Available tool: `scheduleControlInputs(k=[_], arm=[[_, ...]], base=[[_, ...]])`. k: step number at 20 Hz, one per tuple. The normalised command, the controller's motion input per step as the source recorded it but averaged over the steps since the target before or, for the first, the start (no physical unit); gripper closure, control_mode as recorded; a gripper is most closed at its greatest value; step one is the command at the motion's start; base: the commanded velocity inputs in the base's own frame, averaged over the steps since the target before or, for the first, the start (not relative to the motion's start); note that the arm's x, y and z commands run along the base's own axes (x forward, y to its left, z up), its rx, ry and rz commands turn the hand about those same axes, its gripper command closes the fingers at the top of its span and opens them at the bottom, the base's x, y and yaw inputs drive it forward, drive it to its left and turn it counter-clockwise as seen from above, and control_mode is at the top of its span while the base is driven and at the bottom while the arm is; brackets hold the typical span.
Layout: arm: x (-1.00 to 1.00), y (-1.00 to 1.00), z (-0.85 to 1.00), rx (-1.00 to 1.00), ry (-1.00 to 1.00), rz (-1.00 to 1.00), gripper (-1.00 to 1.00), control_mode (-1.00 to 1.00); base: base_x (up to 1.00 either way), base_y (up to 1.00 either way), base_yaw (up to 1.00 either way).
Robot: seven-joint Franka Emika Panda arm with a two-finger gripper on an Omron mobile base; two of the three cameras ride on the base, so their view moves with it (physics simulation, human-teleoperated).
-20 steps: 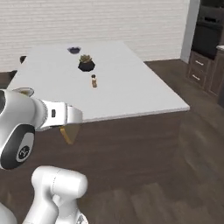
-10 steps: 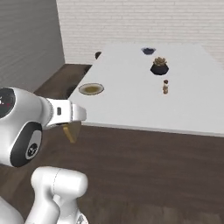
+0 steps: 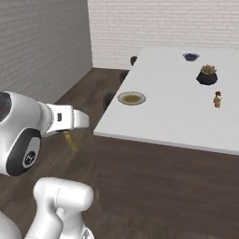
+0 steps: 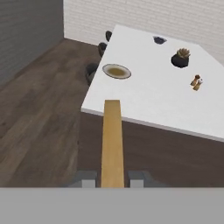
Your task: Start the toaster. Once the lever pops up, take the bread to the plate on the dining counter.
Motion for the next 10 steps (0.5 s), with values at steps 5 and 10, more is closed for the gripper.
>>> scheduleControlInputs(k=[5,10], arm=[[0.00,0.00,0.00,0.00,0.00,0.00,1.00,1.00],[0.00,0.00,0.00,0.00,0.00,0.00,1.00,1.00]], base=[[0.61,1.00,-0.04],[0.45,0.81,-0.01]])
